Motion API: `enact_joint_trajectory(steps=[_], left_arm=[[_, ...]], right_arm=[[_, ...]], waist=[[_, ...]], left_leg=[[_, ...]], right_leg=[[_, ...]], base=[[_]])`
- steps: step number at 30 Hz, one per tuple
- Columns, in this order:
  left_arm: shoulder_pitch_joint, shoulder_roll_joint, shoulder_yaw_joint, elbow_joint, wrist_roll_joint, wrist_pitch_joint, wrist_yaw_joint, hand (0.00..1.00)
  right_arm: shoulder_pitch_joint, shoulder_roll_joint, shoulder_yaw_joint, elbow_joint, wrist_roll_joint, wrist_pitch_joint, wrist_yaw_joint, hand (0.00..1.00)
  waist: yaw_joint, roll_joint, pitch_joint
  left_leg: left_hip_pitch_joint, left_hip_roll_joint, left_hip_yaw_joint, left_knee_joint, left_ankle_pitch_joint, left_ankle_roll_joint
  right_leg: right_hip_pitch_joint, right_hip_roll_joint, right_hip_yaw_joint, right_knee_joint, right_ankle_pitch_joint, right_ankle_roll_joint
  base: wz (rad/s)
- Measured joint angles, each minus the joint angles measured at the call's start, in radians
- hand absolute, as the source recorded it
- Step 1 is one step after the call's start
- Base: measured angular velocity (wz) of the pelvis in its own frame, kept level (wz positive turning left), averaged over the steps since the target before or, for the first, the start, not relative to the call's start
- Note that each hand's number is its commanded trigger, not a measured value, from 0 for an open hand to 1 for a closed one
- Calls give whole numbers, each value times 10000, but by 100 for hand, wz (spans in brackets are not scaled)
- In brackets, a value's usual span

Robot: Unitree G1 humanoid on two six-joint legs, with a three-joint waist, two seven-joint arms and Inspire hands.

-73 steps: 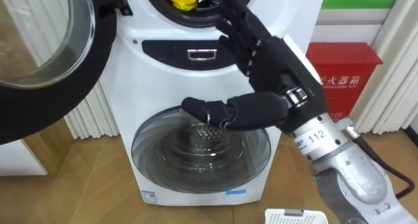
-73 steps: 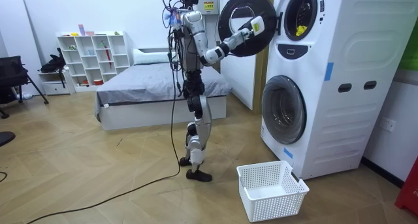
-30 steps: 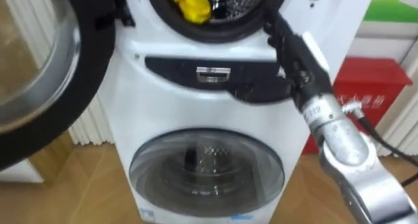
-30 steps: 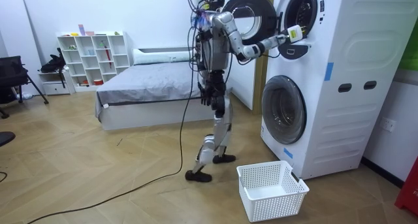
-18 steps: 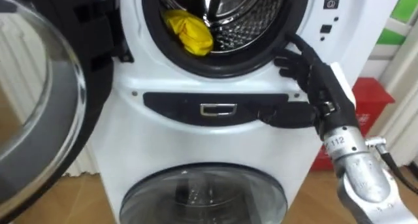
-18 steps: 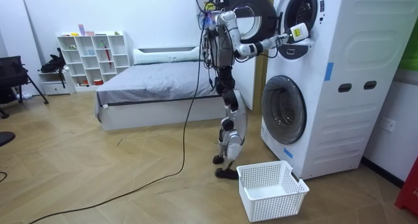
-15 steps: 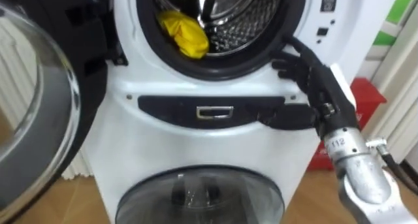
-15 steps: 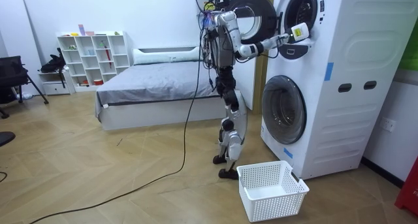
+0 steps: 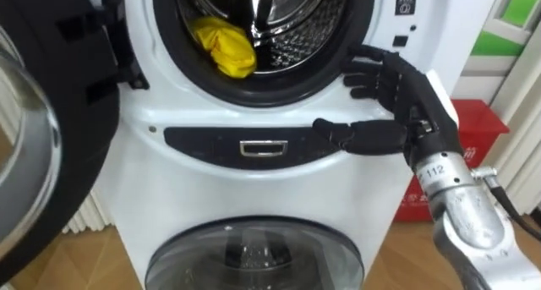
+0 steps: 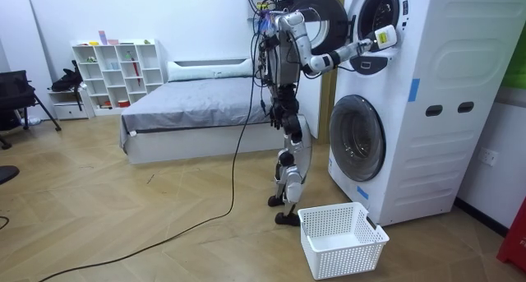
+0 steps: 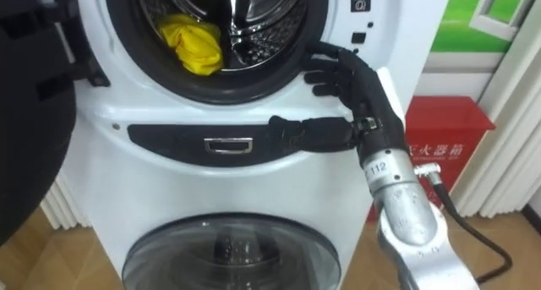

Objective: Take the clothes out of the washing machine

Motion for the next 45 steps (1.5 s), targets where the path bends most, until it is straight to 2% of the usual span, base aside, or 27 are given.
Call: enact_joint_trajectory(steps=[3, 10, 13, 18, 22, 23, 26, 33, 38, 41, 45], left_arm=[[-44, -25, 2, 39, -12, 0, 0, 0], [-210, -35, 67, 157, -17, -190, 0, 0], [-236, -29, 186, 112, -17, -237, -3, 0], [-259, 130, 364, 169, -25, -238, -18, 0], [-294, 387, 351, 249, -31, -321, -15, 0], [-308, 447, 351, 360, -31, -390, -12, 0], [-415, 498, 351, 501, -31, -440, -9, 0], [-424, 539, 345, 499, -30, -491, 1, 0], [-667, 543, 324, 502, -16, -667, -9, 0], [-739, 545, 352, 527, -16, -655, -10, 0], [-716, 540, 350, 536, -34, -636, -9, 0]], right_arm=[[15, 6, 70, -639, -859, 388, 128, 0], [16, -189, 181, -1823, -2299, 711, 888, 0], [15, -377, 155, -2402, -2804, 1041, 1467, 0], [12, -377, 158, -2979, -3014, 1517, 2382, 0], [9, -691, 443, -3214, -2910, 1575, 3398, 0], [14, -728, 556, -3329, -2969, 1797, 3644, 0], [13, -795, 498, -3371, -2954, 1952, 4307, 0], [12, -747, 713, -3371, -2881, 1996, 5509, 0], [-2, -539, 2021, -3379, -1768, 1932, 7169, 0], [-23, -501, 2171, -3396, -1097, 1856, 7757, 0], [-54, -500, 2209, -3435, -934, 1758, 7946, 0]], waist=[[-52, -11, -8], [-33, -16, -15], [-35, -32, -33], [-39, -266, -159], [-33, -524, -123], [-52, -594, -126], [-47, -662, -112], [6, -672, -96], [663, -735, -97], [970, -834, -90], [1137, -900, -43]], left_leg=[[50, 37, 17, -148, 17, -93], [223, 127, 206, -413, 6, -182], [224, 166, 311, -514, -2, -198], [323, 186, 363, -668, 21, -262], [559, 200, 138, -670, 24, -274], [587, 203, 130, -665, 20, -280], [585, 239, 75, -656, -13, -378], [588, 254, 88, -649, 20, -437], [546, 253, -85, -665, 14, -456], [535, 194, -279, -695, 13, -456], [559, 171, -415, -697, -2, -430]], right_leg=[[-21, 75, 26, -113, -10, -52], [121, 246, 220, -345, -4, -124], [74, 309, 321, -411, 3, -139], [108, 424, 413, -547, 20, -199], [412, 474, 417, -678, -2, -278], [441, 480, 416, -677, -21, -307], [431, 508, 409, -670, -33, -333], [331, 533, 444, -655, -4, -385], [379, 549, 348, -685, -2, -399], [476, 490, 152, -821, -34, -349], [608, 427, 11, -847, -67, -291]], base=[[-4], [-7], [-11], [-11], [1], [3], [0], [-1], [10], [21], [16]])
